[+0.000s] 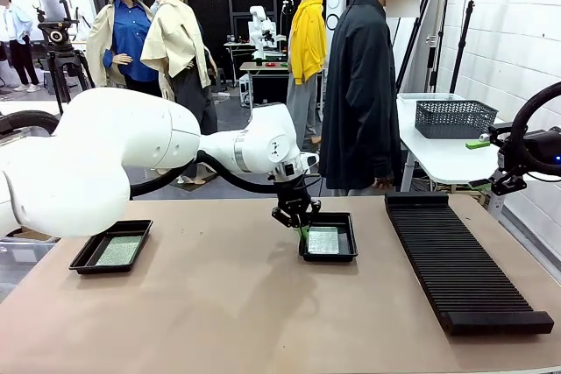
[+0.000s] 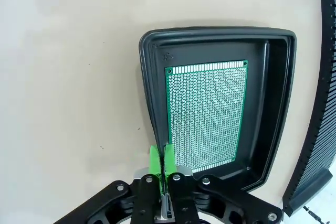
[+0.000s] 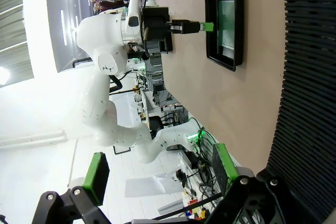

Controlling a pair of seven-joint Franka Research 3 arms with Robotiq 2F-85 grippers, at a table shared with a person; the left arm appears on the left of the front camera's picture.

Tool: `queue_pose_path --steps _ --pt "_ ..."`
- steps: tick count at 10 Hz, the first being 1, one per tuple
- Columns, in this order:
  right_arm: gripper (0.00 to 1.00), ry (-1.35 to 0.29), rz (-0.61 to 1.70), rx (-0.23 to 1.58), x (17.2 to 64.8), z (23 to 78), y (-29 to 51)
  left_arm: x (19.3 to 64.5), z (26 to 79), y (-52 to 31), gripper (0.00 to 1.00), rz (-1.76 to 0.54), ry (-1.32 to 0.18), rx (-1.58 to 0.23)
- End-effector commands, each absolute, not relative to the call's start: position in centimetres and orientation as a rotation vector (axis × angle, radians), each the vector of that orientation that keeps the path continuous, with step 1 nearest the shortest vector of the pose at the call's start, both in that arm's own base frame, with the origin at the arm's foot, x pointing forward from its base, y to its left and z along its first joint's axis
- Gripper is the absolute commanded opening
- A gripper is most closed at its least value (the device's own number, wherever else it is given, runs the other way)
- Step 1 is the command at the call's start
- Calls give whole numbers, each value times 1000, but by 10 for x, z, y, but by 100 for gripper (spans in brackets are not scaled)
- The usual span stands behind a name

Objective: Inspect and transfer BCBs to ESD trays.
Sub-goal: Pick up the ESD tray and place it on the left side of the table.

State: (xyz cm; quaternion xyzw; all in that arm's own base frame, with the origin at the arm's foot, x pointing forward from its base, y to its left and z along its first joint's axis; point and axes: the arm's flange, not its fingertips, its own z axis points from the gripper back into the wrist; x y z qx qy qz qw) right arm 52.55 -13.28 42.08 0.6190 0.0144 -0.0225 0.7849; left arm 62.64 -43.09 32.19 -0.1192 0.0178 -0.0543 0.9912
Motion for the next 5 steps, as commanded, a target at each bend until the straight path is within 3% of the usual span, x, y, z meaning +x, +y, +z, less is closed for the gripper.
queue_pose_path --steps 1,5 --pt "100 25 -60 1329 523 422 -130 615 327 -403 0 -81 7 -241" --pt "100 25 -60 1329 523 422 -130 592 324 -352 0 -106 -30 -234"
